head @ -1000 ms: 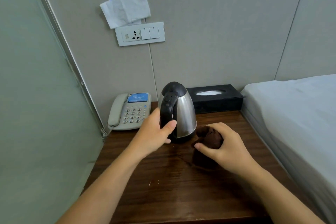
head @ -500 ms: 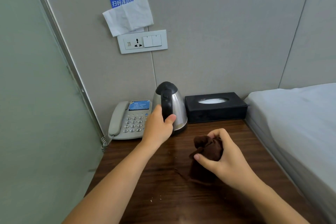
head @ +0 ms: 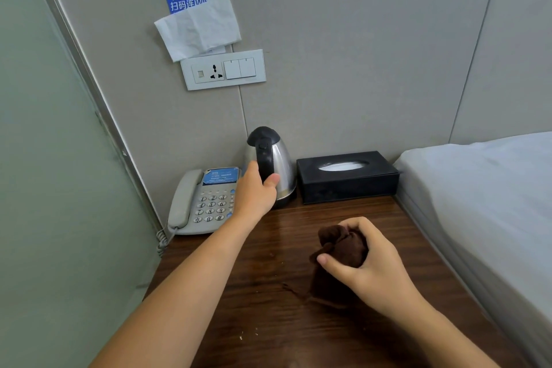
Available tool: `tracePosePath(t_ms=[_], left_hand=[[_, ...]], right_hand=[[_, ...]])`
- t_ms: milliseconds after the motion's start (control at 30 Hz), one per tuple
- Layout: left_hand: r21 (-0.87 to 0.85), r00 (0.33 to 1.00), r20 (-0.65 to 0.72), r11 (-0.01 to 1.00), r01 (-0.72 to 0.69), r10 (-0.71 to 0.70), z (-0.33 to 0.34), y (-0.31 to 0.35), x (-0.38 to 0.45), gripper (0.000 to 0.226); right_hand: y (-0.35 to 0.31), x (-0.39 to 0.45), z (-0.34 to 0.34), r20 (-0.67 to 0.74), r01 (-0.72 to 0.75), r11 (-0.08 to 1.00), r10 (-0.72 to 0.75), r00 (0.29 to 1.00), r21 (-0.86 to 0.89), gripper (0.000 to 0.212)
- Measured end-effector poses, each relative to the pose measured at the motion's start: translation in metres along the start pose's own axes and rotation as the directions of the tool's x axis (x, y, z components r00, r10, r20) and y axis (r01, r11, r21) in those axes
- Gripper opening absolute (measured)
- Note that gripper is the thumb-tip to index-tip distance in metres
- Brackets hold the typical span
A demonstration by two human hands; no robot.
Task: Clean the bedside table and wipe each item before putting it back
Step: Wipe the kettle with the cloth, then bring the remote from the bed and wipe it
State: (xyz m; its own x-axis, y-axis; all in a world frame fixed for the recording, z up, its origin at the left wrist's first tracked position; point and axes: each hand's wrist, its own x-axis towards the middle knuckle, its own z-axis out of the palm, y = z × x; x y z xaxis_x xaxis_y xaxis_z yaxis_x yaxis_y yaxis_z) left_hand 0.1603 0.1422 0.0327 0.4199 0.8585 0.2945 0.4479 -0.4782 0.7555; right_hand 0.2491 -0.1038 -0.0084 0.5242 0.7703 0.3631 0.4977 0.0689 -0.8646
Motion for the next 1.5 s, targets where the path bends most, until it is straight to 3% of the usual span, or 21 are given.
tracePosePath(t_ms=[100,200,267,333,433,500,667,733,833,933,1200,1367,1500], left_hand=[[-0.003,1.0,-0.013,1.0,-0.016,0.016,0.001,-0.002,-0.004,0.028],[-0.073,0.992,-0.121,0.997,-0.031,0.022,0.001,-0.002,-0.025,0.056],[-0.115,0.973,-0.185,0.98,-0.164,0.141,0.003,0.0,-0.047,0.056],[-0.199,0.951,-0.113,0.932,-0.305,0.287,0.002,0.003,-0.068,0.047],[-0.228,0.895,0.14,0.893,-0.387,0.423,-0.002,0.008,-0.088,0.044],[-0.227,0.847,0.279,0.888,-0.4,0.453,-0.006,0.014,-0.093,0.05],[-0.349,0.698,0.479,0.845,-0.405,0.532,-0.015,0.041,-0.097,0.061],[-0.374,0.642,0.52,0.826,-0.421,0.563,-0.011,0.057,-0.101,0.063],[-0.379,0.565,0.574,0.804,-0.459,0.593,0.005,0.086,-0.108,0.062],[-0.386,0.487,0.619,0.779,-0.495,0.616,0.028,0.118,-0.116,0.063],[-0.428,0.277,0.701,0.699,-0.573,0.657,0.101,0.206,-0.132,0.063],[-0.458,0.159,0.722,0.637,-0.62,0.673,0.149,0.261,-0.157,0.063],[-0.438,0.12,0.754,0.631,-0.64,0.646,0.188,0.295,-0.185,0.062]], right_hand=[[0.002,0.001,0.0,-0.006,0.017,0.999,-0.017,1.0,-0.027,0.042],[0.004,0.002,0.001,-0.008,0.036,0.997,-0.037,0.999,-0.072,0.042],[0.006,0.002,0.001,-0.005,0.074,0.991,-0.075,0.997,-0.109,0.041],[0.005,0.002,0.0,0.011,0.131,0.984,-0.131,0.991,-0.118,0.048],[-0.003,0.0,-0.007,0.008,0.114,0.985,-0.114,0.993,-0.133,0.062],[-0.01,0.0,-0.015,-0.021,0.057,0.979,-0.062,0.998,-0.197,0.051],[-0.034,-0.007,-0.053,-0.11,-0.06,0.923,0.019,0.994,-0.38,0.02],[-0.043,-0.015,-0.071,-0.114,-0.065,0.9,0.018,0.993,-0.43,0.008],[-0.052,-0.029,-0.099,-0.131,-0.082,0.855,0.016,0.991,-0.512,0.036],[-0.057,-0.042,-0.13,-0.186,-0.147,0.796,0.044,0.982,-0.587,0.045],[-0.081,-0.088,-0.235,-0.316,-0.376,0.688,0.219,0.923,-0.621,0.013],[-0.093,-0.124,-0.3,-0.376,-0.485,0.542,0.306,0.875,-0.686,0.018],[-0.09,-0.152,-0.345,-0.477,-0.569,0.488,0.311,0.822,-0.662,0.021]])
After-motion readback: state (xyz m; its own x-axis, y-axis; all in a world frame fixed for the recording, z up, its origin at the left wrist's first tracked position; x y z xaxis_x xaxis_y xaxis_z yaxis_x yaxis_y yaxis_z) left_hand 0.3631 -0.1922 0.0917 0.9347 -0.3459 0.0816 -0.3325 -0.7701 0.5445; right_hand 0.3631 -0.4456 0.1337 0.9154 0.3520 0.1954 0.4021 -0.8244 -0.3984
